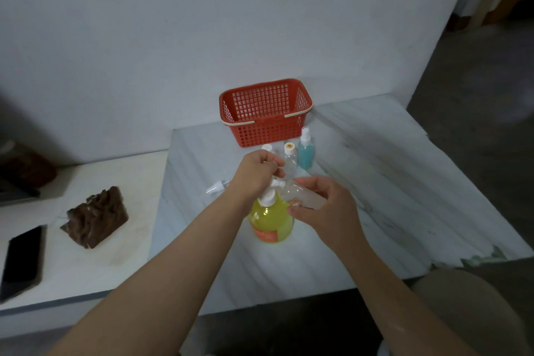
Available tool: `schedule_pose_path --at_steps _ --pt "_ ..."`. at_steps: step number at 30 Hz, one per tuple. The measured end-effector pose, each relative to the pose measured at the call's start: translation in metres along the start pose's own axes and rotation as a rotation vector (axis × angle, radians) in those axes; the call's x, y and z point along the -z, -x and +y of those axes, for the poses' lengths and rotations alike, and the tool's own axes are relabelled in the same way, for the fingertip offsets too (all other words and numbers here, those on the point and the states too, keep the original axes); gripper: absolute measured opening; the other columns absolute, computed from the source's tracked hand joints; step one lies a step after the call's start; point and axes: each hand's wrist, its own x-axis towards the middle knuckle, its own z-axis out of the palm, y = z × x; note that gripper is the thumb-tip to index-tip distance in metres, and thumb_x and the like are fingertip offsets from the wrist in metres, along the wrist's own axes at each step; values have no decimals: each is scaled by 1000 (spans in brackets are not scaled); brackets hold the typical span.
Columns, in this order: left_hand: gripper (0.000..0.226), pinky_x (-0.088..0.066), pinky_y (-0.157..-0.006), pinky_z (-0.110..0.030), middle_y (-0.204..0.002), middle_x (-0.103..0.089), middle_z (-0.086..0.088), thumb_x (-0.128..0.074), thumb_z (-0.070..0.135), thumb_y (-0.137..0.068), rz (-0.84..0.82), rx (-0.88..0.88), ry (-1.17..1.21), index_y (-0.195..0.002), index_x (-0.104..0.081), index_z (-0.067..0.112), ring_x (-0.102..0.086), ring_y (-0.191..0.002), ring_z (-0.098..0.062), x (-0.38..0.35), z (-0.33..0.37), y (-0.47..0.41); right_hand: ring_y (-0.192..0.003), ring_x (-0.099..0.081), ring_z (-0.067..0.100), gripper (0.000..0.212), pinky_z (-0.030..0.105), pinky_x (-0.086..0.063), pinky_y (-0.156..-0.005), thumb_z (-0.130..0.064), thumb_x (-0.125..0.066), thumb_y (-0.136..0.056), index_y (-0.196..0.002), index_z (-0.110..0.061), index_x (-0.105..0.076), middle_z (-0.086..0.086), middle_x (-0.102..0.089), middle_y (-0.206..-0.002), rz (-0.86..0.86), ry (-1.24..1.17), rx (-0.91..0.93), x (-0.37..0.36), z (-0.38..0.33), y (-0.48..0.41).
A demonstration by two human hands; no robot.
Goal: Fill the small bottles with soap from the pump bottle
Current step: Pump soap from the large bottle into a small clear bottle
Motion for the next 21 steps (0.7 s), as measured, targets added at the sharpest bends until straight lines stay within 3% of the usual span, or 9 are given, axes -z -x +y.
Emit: schedule_pose_path --at_steps 6,12,21 --pt "32 -48 -77 -31 -76 -64 -8 -36 -4 -85 9 36 -44 -76 -62 13 -57 -72 -18 -9 -8 -2 -91 -62 13 46 28 -52 -76 -14 -84 -62 -101 -26 -64 -4 -67 -98 -2 10 -2 2 1 2" --pt "37 -46 -71 -33 -69 -62 -9 -33 -8 -81 45 36 -27 -69 -60 13 -56 -70 -25 -14 -16 -7 -91 -62 12 45 29 -52 -76 -12 -84 -61 -100 -26 -66 -5 -65 -98 4 -1 -8 0 7 -3" --pt "38 -45 -69 -30 -68 -61 -6 -31 -9 -79 62 29 -73 -68 -59 14 -55 -67 -20 -14 -17 -8 -91 -62 15 45 34 -53 -78 -10 -84 -60 -98 -28 -67 -5 -65 -97 23 0 2 -5 12 -7"
